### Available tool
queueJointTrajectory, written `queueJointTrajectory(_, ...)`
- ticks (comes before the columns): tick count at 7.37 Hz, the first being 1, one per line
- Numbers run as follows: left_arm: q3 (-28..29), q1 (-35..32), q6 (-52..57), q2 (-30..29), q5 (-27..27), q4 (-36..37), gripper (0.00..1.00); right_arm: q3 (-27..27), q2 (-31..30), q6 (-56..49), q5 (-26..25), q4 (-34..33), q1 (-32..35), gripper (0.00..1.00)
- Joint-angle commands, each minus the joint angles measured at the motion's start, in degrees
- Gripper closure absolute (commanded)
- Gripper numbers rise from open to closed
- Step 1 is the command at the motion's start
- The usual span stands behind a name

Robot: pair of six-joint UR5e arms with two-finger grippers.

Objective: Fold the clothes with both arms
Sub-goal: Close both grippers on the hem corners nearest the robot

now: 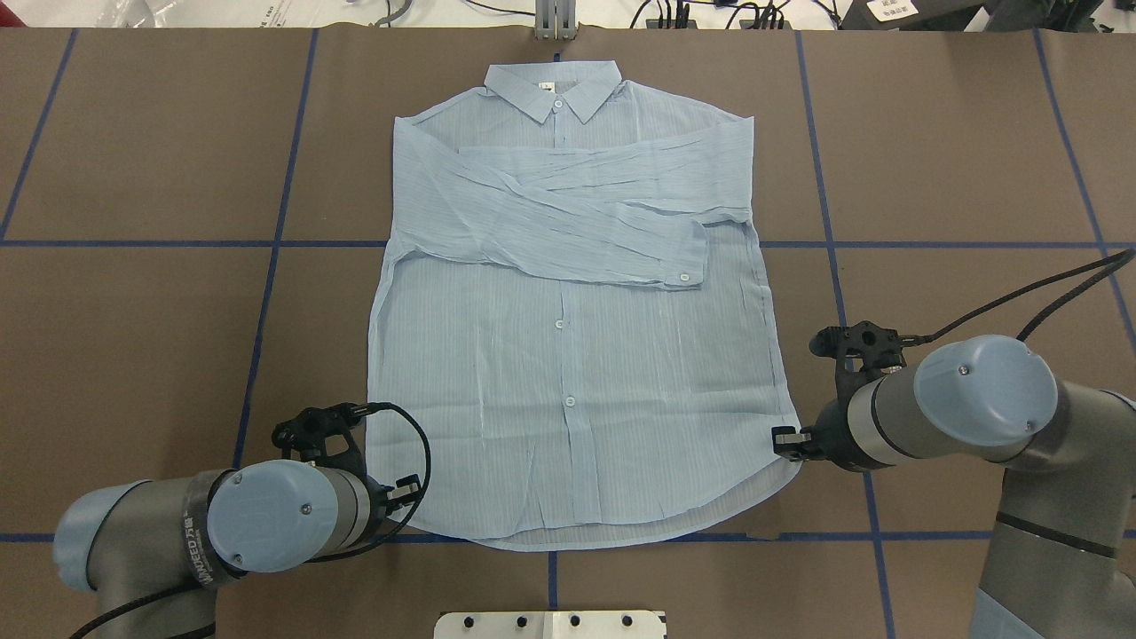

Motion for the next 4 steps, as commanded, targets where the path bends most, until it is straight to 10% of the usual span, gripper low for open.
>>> queueJointTrajectory(1,0.12,-0.03,0.00,0.00,0.00,0.07,0.53,0.00,-0.08,0.00,0.00,0.00,0.00,1.00)
queueJointTrajectory(4,0.65,-0.03,0.00,0.00,-0.09,0.07,0.57,0.17,0.00,0.00,0.00,0.00,0.00,1.00)
